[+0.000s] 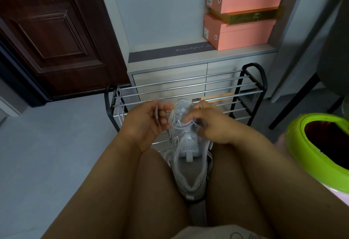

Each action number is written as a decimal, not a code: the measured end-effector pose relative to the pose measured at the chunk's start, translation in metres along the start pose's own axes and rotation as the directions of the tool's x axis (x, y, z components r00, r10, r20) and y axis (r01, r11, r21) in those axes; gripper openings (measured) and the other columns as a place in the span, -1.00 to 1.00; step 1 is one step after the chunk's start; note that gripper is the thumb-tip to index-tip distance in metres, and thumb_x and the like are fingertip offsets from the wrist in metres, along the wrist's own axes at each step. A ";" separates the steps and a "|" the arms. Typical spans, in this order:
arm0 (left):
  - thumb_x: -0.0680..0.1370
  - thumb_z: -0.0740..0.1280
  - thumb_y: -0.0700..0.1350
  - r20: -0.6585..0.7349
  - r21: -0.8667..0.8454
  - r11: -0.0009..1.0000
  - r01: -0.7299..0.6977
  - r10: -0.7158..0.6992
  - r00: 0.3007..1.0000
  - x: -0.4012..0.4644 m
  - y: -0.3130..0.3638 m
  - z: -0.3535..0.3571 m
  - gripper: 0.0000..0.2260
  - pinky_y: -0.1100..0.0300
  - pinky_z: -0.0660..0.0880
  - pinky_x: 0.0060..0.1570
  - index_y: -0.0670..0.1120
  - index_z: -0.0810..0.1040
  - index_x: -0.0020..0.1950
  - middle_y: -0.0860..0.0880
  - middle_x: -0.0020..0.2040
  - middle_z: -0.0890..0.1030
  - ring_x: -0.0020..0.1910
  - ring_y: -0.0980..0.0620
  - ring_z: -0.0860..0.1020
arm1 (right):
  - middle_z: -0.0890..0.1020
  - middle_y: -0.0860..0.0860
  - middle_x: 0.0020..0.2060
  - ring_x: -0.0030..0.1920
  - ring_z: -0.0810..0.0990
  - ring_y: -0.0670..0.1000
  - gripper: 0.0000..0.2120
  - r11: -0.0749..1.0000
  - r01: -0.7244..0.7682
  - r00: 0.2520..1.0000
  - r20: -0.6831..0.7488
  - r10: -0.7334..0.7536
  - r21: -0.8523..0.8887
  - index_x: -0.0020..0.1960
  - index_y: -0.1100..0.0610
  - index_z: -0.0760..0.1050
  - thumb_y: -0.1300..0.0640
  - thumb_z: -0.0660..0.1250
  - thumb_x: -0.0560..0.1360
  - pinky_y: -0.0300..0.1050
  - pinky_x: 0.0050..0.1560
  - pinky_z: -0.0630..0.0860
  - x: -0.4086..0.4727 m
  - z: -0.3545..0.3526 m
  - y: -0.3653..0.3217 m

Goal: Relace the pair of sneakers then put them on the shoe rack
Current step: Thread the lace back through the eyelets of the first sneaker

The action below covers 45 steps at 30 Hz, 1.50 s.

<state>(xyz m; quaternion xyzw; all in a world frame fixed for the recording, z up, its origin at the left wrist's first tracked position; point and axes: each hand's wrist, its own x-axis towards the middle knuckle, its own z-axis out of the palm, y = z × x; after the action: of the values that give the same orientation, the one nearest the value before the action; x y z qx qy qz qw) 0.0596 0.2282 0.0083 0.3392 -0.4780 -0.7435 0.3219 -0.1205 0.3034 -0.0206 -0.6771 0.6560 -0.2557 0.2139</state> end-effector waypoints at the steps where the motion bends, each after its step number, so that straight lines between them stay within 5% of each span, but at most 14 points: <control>1: 0.63 0.09 -0.12 -0.029 0.012 1.000 -0.028 0.028 0.999 0.003 -0.003 -0.001 -0.66 0.16 0.40 -0.29 -0.24 0.57 -0.16 -0.04 -0.38 0.40 -0.42 0.07 0.38 | 0.33 -0.17 -0.11 0.04 0.29 -0.12 -0.64 0.999 0.046 0.998 -0.029 -0.047 -0.023 0.06 0.06 0.63 0.36 0.34 0.34 -0.52 -0.01 0.18 0.001 0.003 0.000; 5: 0.65 0.11 -0.09 -0.107 0.063 0.992 -0.109 0.115 0.988 0.010 -0.010 -0.010 -0.66 0.24 0.26 -0.34 -0.18 0.59 -0.16 0.00 -0.42 0.25 -0.44 0.11 0.23 | 0.43 -0.16 -0.19 -0.04 0.39 -0.15 -0.80 0.986 0.153 0.987 -0.031 -0.155 -0.061 -0.31 0.06 0.66 0.15 0.25 0.25 -0.15 0.16 0.23 0.003 0.002 0.000; 8: 0.65 0.12 -0.07 -0.101 0.079 0.990 -0.114 0.122 0.987 0.011 -0.009 -0.018 -0.71 0.26 0.24 -0.37 -0.14 0.61 -0.05 0.03 -0.43 0.24 -0.46 0.14 0.23 | 0.57 -0.05 -0.20 -0.08 0.48 -0.14 -0.81 0.980 0.192 0.976 0.094 -0.196 0.047 -0.44 0.10 0.62 0.17 0.23 0.24 -0.22 0.18 0.21 -0.001 -0.005 -0.012; 10: 0.65 0.12 -0.05 -0.088 0.101 0.988 -0.118 0.127 0.988 0.013 -0.010 -0.021 -0.72 0.28 0.22 -0.39 -0.10 0.61 0.02 0.05 -0.43 0.26 -0.46 0.15 0.22 | 0.61 0.00 -0.28 -0.15 0.50 -0.14 -0.77 0.979 0.162 0.971 0.157 -0.181 0.128 -0.44 0.17 0.62 0.19 0.21 0.26 -0.27 0.13 0.28 -0.003 -0.006 -0.016; 13: 0.63 0.18 -0.03 -0.069 0.110 0.984 -0.140 0.148 0.987 0.014 -0.017 -0.021 -0.76 0.32 0.22 -0.48 -0.06 0.62 0.03 0.02 -0.40 0.28 -0.47 0.15 0.22 | 0.63 0.00 -0.37 -0.25 0.54 -0.11 -0.69 0.962 -0.010 0.999 0.054 -0.005 0.273 -0.32 0.19 0.63 0.14 0.13 0.34 -0.18 -0.09 0.41 -0.001 -0.005 -0.016; 16: 0.61 0.24 -0.11 -0.128 0.215 0.966 -0.144 0.174 0.977 0.015 -0.027 -0.021 -0.81 0.32 0.29 -0.50 -0.12 0.63 -0.06 0.00 -0.39 0.40 -0.47 0.15 0.30 | 0.66 0.03 -0.37 -0.45 0.49 -0.18 -0.73 0.931 -0.161 0.987 0.024 0.162 0.327 -0.16 0.15 0.58 0.08 0.15 0.53 -0.20 -0.30 0.33 0.004 0.000 -0.024; 18: 0.58 0.30 -0.15 -0.152 0.312 0.939 -0.145 0.200 0.968 0.016 -0.031 -0.021 -0.84 0.27 0.39 -0.43 -0.16 0.62 -0.15 -0.02 -0.40 0.48 -0.45 0.11 0.38 | 0.68 0.05 -0.34 -0.48 0.48 -0.18 -0.63 0.942 -0.245 0.968 0.010 0.250 0.229 -0.17 0.16 0.55 -0.07 0.14 0.58 -0.17 -0.30 0.34 0.010 0.000 -0.034; 23: 0.53 0.34 -0.26 -0.133 0.416 0.893 -0.175 0.250 0.959 0.015 -0.030 -0.020 -0.93 0.34 0.52 -0.37 -0.13 0.61 -0.09 0.00 -0.37 0.57 -0.45 0.22 0.53 | 0.49 0.00 -0.33 -0.13 0.54 0.05 -0.50 0.859 -0.414 0.902 -0.009 0.431 -0.302 -0.33 0.10 0.36 -0.35 0.29 0.37 -0.12 -0.10 0.47 0.020 0.005 -0.068; 27: 0.52 0.36 -0.28 -0.103 0.465 0.866 -0.181 0.256 0.961 0.014 -0.032 -0.025 -0.86 0.35 0.52 -0.36 -0.05 0.60 -0.13 -0.03 -0.31 0.59 -0.42 0.22 0.53 | 0.46 0.03 -0.27 -0.01 0.54 0.11 -0.56 0.826 -0.478 0.844 0.103 0.526 -0.299 -0.31 0.11 0.33 -0.20 0.45 0.30 -0.13 -0.10 0.44 0.026 0.023 -0.066; 30: 0.51 0.36 -0.28 -0.062 0.503 0.842 -0.193 0.258 0.964 0.015 -0.034 -0.028 -0.87 0.30 0.53 -0.33 -0.06 0.61 -0.13 -0.03 -0.31 0.59 -0.41 0.20 0.53 | 0.50 0.04 -0.29 -0.11 0.53 0.08 -0.75 0.875 -0.474 0.866 0.128 0.484 -0.101 -0.25 0.14 0.46 0.06 0.51 0.31 -0.18 -0.21 0.43 0.019 0.025 -0.059; 34: 0.52 0.35 -0.27 -0.029 0.542 0.805 -0.241 0.304 0.952 0.016 -0.032 -0.027 -0.92 0.34 0.51 -0.35 -0.13 0.61 -0.06 -0.06 -0.29 0.59 -0.42 0.23 0.52 | 0.48 0.11 -0.27 -0.24 0.46 0.04 -0.59 0.865 -0.447 0.894 0.087 0.439 0.227 0.05 0.38 0.54 0.31 0.52 0.25 -0.13 -0.24 0.36 0.010 0.023 -0.060; 45: 0.54 0.31 -0.22 0.136 0.837 0.421 -0.350 0.460 0.878 0.017 -0.032 -0.024 -0.94 0.52 0.32 -0.31 -0.09 0.54 -0.12 0.18 -0.30 0.50 -0.31 0.37 0.46 | 0.45 0.00 -0.39 -0.32 0.45 -0.01 -0.64 0.866 -0.417 0.905 0.038 0.424 0.276 -0.01 0.31 0.55 0.27 0.54 0.23 -0.16 -0.25 0.36 0.006 0.028 -0.059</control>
<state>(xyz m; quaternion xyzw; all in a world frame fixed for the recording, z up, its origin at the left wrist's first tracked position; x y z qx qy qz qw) 0.0642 0.2133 -0.0318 0.3676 -0.8230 -0.2986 0.3136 -0.0567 0.2994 -0.0052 -0.4781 0.7476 -0.3007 0.3495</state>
